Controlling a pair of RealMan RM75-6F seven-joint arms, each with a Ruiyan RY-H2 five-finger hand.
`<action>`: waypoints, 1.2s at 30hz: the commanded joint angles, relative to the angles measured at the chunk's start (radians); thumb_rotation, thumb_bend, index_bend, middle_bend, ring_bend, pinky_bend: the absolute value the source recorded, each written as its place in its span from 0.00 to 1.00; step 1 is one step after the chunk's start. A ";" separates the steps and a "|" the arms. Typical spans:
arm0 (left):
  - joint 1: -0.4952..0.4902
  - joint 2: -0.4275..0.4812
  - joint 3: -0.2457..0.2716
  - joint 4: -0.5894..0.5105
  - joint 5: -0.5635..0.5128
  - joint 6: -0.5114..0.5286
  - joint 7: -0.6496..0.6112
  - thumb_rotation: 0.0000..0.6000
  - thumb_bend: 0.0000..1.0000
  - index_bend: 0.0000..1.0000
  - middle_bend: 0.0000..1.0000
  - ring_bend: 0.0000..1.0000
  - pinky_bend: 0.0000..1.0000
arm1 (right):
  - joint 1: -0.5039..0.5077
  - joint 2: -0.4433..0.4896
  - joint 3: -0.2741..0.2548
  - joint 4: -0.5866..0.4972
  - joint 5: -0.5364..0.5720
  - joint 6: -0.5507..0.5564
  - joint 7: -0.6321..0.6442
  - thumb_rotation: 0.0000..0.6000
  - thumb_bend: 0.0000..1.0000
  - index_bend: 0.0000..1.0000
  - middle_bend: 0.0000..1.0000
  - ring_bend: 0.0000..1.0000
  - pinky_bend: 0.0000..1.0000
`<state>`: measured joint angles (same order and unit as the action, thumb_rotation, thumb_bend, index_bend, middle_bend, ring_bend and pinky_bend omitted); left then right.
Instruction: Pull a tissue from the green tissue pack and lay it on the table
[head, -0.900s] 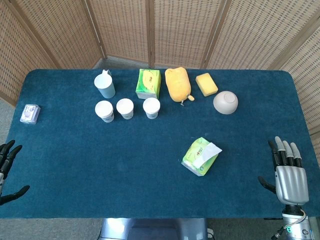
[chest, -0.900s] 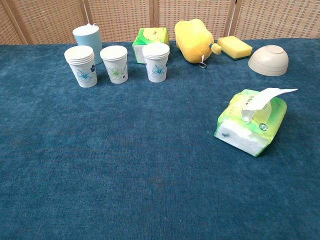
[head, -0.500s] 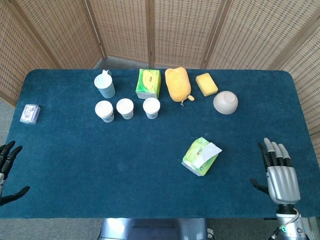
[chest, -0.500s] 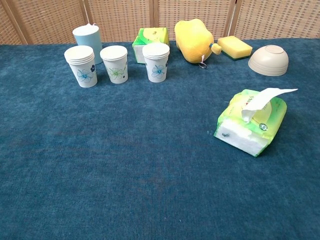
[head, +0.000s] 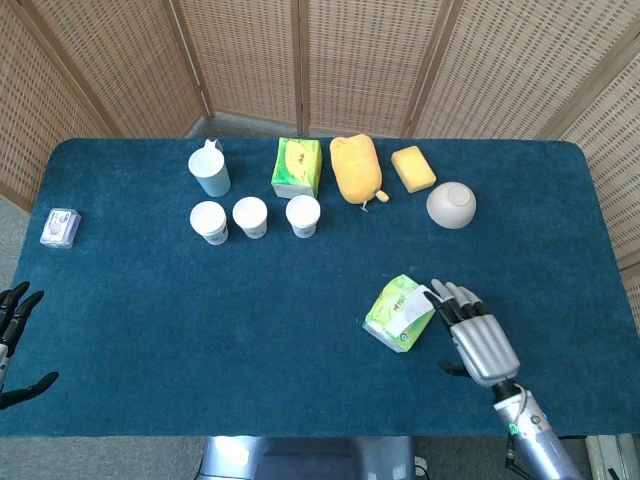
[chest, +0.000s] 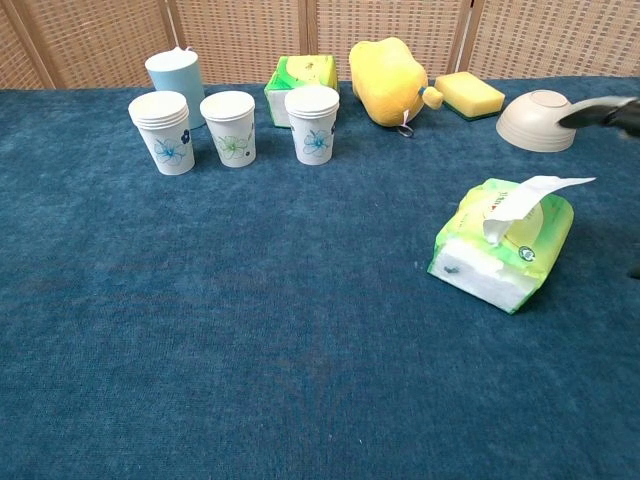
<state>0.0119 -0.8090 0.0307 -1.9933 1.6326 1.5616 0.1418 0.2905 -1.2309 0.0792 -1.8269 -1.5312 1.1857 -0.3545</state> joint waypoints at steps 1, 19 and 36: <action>-0.002 0.000 -0.004 -0.002 -0.010 -0.002 -0.003 1.00 0.00 0.00 0.00 0.00 0.00 | 0.051 -0.036 0.026 0.047 0.030 -0.057 -0.013 1.00 0.03 0.02 0.03 0.00 0.17; -0.012 -0.005 -0.016 -0.005 -0.056 -0.021 0.002 1.00 0.00 0.00 0.00 0.00 0.00 | 0.176 -0.221 0.068 0.255 -0.027 -0.040 -0.045 1.00 0.67 0.75 0.65 0.53 0.76; -0.013 -0.001 -0.013 -0.006 -0.047 -0.023 -0.008 1.00 0.00 0.00 0.00 0.00 0.00 | 0.308 -0.184 0.204 0.133 -0.180 0.072 0.012 1.00 0.71 0.79 0.69 0.56 0.81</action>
<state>-0.0007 -0.8098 0.0179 -1.9989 1.5857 1.5390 0.1333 0.5692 -1.4246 0.2525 -1.6683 -1.7050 1.2626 -0.3290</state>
